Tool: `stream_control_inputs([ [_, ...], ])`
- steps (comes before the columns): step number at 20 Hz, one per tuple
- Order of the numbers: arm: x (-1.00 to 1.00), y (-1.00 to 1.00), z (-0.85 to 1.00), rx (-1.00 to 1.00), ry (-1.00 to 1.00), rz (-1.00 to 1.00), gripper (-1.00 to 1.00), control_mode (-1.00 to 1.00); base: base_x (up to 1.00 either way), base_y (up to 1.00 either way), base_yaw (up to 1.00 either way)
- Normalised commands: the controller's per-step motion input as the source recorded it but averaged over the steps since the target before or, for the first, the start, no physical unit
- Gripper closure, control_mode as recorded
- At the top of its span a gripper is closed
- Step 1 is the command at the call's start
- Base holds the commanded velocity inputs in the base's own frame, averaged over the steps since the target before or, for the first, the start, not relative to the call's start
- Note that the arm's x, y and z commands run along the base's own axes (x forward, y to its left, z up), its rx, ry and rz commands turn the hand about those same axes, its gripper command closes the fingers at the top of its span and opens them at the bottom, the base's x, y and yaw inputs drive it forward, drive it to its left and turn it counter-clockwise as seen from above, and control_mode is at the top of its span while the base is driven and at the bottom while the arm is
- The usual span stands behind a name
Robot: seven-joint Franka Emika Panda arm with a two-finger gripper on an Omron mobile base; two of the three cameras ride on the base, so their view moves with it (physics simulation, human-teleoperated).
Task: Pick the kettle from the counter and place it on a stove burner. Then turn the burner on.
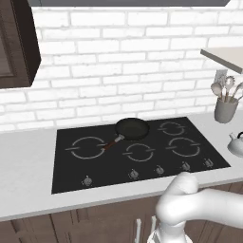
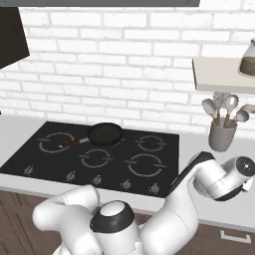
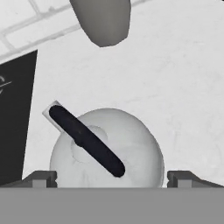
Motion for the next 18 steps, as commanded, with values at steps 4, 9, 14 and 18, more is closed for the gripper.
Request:
stream_control_inputs([
  [4,0.18,0.00,-0.11,0.00,0.00,0.00,-1.00,-1.00,0.00,0.00,0.00],
  [9,0.11,-0.05,-0.14,0.00,0.00,0.00,-1.00,-1.00,0.00,0.00,0.00],
  [14,0.14,-0.01,-0.17,0.00,0.00,0.00,-1.00,-1.00,0.00,0.00,0.00],
  [18,0.11,0.00,-0.11,0.00,0.00,0.00,1.00,-1.00,0.00,0.00,0.00],
])
